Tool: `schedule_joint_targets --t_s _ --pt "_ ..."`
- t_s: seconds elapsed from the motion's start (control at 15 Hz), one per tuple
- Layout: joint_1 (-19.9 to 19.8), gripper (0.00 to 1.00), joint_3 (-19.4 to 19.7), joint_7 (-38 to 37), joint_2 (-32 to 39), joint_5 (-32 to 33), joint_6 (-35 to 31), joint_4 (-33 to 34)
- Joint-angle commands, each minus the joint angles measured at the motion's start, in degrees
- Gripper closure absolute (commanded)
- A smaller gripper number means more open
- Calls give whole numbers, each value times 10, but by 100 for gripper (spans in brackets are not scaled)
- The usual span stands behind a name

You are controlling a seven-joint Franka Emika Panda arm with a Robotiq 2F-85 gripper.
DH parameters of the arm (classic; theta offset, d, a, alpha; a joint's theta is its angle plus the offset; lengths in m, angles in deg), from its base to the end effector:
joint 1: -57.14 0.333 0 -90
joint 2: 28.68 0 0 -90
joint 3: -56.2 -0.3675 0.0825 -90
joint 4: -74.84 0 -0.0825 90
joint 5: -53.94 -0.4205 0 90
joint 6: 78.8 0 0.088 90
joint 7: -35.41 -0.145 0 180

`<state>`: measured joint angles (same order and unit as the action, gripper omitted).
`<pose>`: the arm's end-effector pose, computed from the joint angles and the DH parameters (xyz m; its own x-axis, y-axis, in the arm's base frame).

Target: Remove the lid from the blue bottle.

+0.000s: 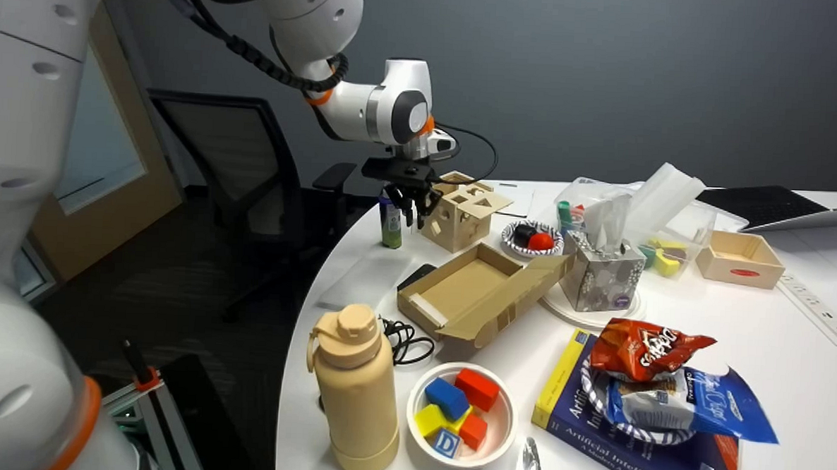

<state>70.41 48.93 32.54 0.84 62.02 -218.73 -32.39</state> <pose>0.6561 0.2369 0.2251 0.9207 0.3853 0.0620 0.3841 -0.9228 0.0317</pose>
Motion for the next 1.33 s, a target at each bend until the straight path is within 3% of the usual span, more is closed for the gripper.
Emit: schedule_joint_targets --t_s 0.0,0.73,0.8,0.87,1.27 --pt "-13 94 -2 13 21 -17 -64 -11" --pt "7 94 20 -1 81 4 -113 3" --pt "7 49 21 1 82 5 -116 2" --pt "11 49 25 -2 82 9 -119 -1" --pt "18 4 31 -6 69 9 -135 -11"
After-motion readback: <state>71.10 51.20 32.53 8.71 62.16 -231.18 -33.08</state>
